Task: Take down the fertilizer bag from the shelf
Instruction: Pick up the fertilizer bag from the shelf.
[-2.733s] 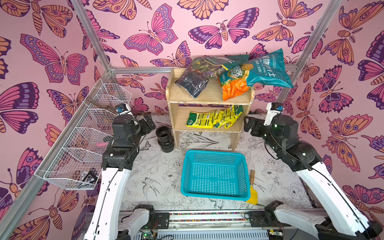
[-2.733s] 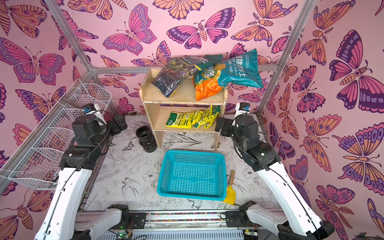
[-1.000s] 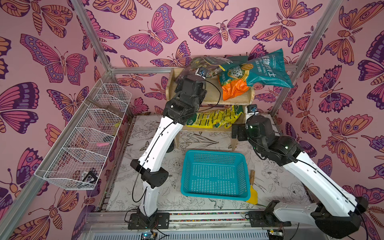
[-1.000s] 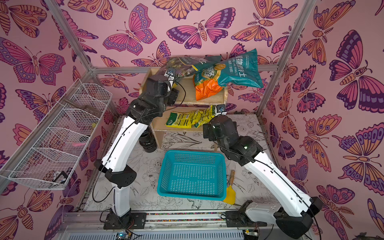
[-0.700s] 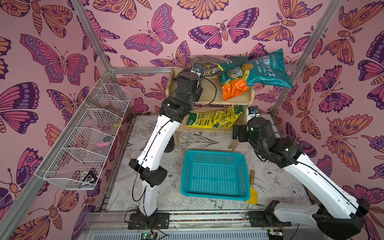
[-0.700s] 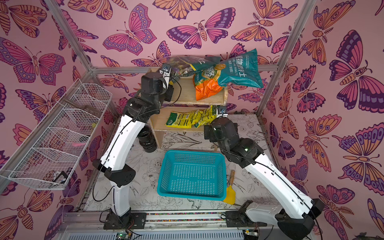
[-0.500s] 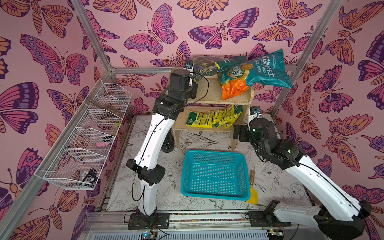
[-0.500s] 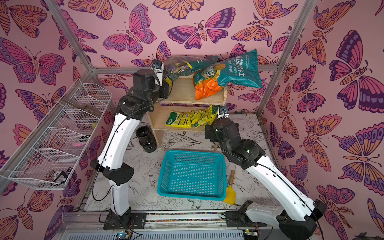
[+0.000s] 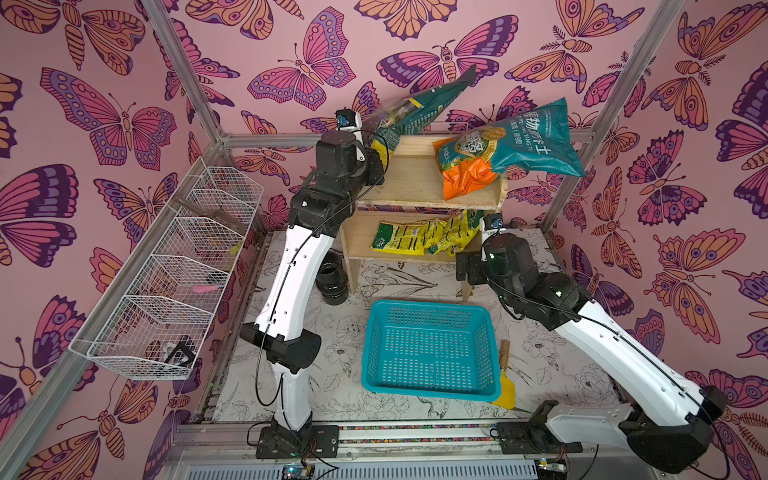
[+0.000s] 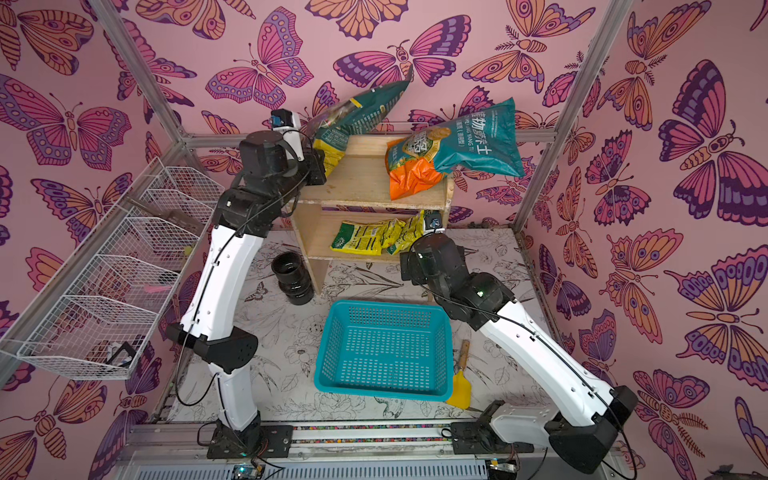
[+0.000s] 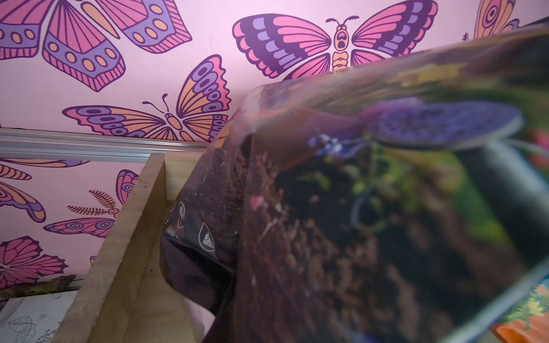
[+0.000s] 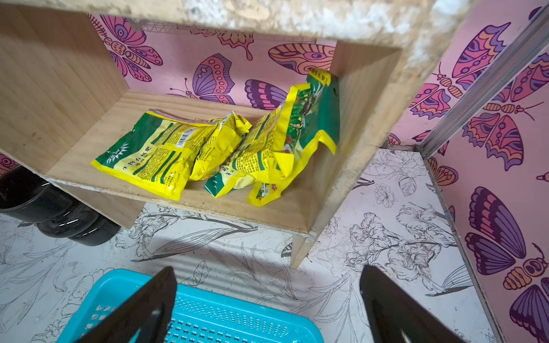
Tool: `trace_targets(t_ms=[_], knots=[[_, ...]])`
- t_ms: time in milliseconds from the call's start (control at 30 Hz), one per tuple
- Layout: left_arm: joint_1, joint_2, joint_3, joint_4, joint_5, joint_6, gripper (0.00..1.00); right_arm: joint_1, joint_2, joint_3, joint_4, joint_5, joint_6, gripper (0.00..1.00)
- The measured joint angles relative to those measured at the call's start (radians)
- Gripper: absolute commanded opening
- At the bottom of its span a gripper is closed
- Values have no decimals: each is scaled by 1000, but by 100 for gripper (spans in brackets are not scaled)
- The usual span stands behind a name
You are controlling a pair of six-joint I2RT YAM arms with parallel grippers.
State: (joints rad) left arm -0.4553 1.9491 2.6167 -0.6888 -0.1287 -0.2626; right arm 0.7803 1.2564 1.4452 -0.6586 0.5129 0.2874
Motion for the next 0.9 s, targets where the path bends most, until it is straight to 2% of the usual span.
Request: trace_targets(t_ms=[267,567,667,800,900], knots=[[-84,-95,-64,-1,10,50,0,0,-18,3,35,-28,-7,99],[-198,-420,-335,27,-3,120,0,0,-35,99,-1,-76,-23,99],[-228,-562,-491,82,-32,133,0,0,-45,100,-23,-128,5,99],[-248,-769,-772,174,-80,124,0,0,-85,100,-61,-224,74,99],[-256,-874,-952,225,-122,98,0,0,-135,100,-85,-318,137,99]])
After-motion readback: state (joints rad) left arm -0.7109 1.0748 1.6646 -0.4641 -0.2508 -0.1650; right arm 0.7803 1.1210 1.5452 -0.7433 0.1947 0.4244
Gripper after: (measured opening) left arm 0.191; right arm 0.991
